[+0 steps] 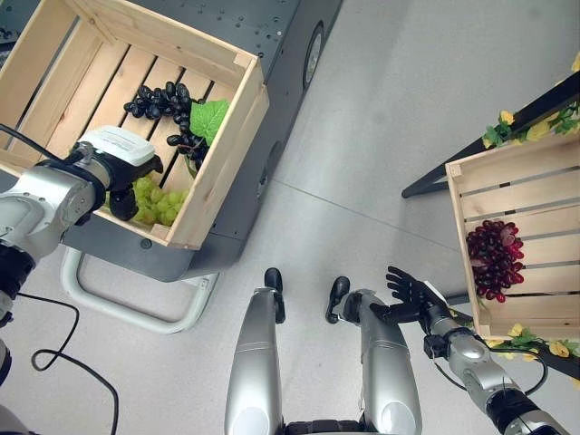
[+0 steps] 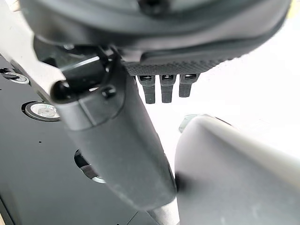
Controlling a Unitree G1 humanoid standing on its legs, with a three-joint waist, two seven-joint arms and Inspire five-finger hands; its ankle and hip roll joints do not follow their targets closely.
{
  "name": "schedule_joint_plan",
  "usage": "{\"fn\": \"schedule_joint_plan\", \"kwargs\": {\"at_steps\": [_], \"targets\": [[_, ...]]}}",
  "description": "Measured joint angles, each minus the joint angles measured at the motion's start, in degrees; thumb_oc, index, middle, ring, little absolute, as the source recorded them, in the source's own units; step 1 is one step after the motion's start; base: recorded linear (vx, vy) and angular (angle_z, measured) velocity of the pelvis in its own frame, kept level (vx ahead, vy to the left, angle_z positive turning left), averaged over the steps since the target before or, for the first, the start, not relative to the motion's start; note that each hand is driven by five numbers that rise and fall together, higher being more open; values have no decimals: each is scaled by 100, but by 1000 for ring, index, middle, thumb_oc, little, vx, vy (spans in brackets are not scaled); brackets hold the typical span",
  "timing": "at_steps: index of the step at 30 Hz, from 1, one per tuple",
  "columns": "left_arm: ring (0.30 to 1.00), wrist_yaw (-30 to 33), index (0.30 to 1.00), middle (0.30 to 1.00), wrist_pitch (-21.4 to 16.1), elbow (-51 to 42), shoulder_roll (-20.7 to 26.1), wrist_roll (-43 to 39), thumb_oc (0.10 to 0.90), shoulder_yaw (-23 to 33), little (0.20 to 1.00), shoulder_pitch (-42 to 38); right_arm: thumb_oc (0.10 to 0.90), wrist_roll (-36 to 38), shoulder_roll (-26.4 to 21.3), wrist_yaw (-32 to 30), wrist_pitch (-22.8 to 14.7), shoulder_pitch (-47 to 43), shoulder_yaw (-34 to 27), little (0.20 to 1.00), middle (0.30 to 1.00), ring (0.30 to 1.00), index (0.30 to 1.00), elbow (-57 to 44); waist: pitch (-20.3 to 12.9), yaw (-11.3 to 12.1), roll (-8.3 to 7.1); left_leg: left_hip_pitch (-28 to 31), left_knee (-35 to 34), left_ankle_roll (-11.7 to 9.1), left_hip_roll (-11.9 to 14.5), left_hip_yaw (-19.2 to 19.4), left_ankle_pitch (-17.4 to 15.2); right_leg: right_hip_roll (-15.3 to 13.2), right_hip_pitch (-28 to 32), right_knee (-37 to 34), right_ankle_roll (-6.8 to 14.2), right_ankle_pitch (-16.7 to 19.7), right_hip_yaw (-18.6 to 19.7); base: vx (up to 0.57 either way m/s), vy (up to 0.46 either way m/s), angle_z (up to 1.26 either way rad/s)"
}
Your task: Pick up the fruits from the basket on one side to the basket on the other side
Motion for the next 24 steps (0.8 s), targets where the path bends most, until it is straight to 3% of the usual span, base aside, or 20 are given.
{"fn": "schedule_joint_plan", "kwargs": {"at_steps": [5, 13, 18, 24], "targets": [[900, -13, 900, 900, -264, -159, 0, 169, 800, -101, 900, -22, 800, 0, 1, 0, -19, 4, 0, 900, 900, 900, 900, 61, -5, -13, -19, -20, 0, -5, 8, -13, -27, 5, -5, -11, 35, -21, -12, -2, -10, 0], [900, -932, 900, 900, -510, -226, -14, 263, 800, -855, 900, -740, 800, 7, 2, 2, -154, -100, 2, 900, 900, 900, 900, 247, -4, -102, -56, -229, 32, 0, 17, -82, -11, 13, -110, -64, 15, -9, -114, -7, -5, 4], [900, -1802, 900, 900, -348, -202, -268, 252, 800, -889, 900, -953, 800, 19, 3, 3, -234, -190, 3, 900, 900, 900, 900, 372, -6, -112, -59, -242, 29, 15, 10, -80, -28, 0, -109, -84, 26, -13, -120, 0, 0, 0], [900, -1992, 900, 900, 45, -170, -494, 259, 800, -768, 900, -955, 800, 22, 2, 2, -256, -221, 3, 900, 900, 900, 900, 368, -12, -120, -69, -277, 23, 39, 13, -86, -42, 3, -153, -84, 60, -33, -121, -13, -1, 0]]}}
